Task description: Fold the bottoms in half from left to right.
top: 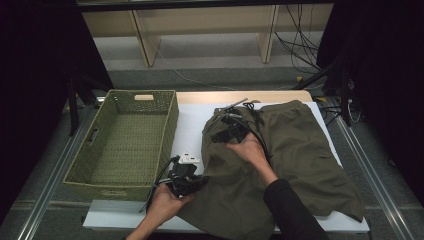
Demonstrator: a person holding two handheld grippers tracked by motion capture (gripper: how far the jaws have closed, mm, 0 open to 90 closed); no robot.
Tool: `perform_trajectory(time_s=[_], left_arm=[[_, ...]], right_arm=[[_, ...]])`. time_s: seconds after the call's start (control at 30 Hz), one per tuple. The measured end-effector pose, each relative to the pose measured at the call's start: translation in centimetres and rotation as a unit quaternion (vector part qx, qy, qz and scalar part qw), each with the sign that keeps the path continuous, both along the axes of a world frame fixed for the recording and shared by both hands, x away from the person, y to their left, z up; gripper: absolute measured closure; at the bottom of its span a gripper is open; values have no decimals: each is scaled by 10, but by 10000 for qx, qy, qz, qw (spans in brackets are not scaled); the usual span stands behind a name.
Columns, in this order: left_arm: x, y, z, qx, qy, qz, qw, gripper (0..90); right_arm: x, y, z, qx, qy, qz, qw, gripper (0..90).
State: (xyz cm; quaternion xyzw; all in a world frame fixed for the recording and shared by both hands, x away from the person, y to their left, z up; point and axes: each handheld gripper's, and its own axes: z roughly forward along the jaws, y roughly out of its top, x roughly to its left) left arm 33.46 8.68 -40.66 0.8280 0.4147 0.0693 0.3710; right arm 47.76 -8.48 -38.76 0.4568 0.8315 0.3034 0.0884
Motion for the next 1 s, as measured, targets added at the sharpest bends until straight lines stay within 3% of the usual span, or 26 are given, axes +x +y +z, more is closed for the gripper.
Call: perform_trajectory(time_s=[0.37,1.0], left_arm=[[2,-13,15,-131,-94,-144,9998,865],[1,-17,20,-207,-171,-181,9995,865]], right_arm=[[7,11,3,3,32,21,10000,311],[14,27,2,-74,180,86,9998,326]])
